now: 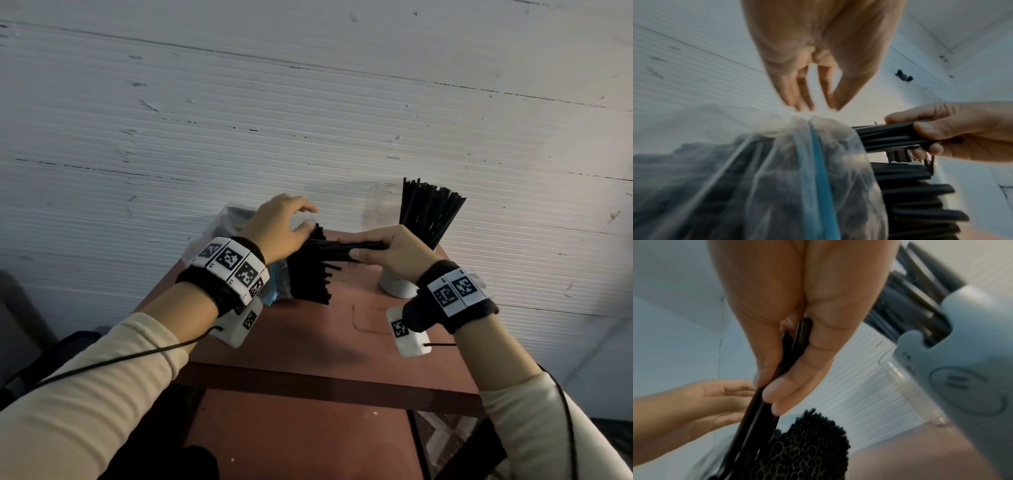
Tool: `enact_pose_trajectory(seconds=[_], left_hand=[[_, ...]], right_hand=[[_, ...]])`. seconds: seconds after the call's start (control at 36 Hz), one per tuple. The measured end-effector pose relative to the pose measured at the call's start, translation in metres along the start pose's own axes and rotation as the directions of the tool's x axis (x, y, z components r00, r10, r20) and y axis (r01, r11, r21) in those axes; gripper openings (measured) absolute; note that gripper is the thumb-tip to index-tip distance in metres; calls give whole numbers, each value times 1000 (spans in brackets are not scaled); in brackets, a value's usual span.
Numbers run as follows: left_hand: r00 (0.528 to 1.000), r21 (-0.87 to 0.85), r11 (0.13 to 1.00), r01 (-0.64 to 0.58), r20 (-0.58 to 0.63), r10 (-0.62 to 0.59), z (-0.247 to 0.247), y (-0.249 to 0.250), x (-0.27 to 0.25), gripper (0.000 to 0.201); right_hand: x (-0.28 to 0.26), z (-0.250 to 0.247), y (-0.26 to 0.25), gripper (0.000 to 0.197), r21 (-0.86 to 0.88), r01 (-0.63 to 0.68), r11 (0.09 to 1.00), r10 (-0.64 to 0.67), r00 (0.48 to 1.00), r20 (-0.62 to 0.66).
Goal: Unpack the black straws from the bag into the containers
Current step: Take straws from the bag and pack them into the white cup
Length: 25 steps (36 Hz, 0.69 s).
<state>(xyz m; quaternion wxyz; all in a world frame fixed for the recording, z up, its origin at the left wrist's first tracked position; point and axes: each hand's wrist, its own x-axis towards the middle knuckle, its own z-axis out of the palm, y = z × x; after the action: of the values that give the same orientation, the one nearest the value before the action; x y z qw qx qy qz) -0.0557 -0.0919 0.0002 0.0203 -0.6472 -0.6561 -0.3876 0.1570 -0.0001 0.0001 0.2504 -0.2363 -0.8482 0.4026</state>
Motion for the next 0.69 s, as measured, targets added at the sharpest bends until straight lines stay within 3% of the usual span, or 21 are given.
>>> enact_pose_trajectory(seconds=[0.06, 0.11, 0.17, 0.28, 0.39, 0.58, 0.69], left_hand=[[985, -33, 997, -75, 152, 80, 3, 14, 1, 40], [945, 40, 996, -77, 323, 60, 8, 29, 2, 58], [912, 158, 982, -106, 408, 32, 16, 41, 6, 64], [899, 354, 916, -188, 437, 15, 31, 56, 13, 50], [871, 332, 918, -217, 490, 28, 44, 55, 20, 19], [883, 298, 936, -186, 468, 27, 48, 59, 28, 20], [903, 100, 978, -183, 410, 127, 39, 69, 34, 26]], right_hand=[[-9, -10, -2, 33, -44, 1, 999, -1, 1000, 4], [-17, -18, -5, 31, -88, 8, 996, -9, 1000, -5], [-25, -26, -10, 32, -106, 19, 994, -18, 1000, 5], [-38, -41, -17, 34, -94, 40, 995, -39, 999, 13], [-46, -47, -18, 35, -143, 42, 989, -37, 999, 37], [-53, -50, -21, 34, -166, 58, 984, -65, 997, -38], [-55, -62, -35, 32, -184, 136, 974, -178, 955, -238]])
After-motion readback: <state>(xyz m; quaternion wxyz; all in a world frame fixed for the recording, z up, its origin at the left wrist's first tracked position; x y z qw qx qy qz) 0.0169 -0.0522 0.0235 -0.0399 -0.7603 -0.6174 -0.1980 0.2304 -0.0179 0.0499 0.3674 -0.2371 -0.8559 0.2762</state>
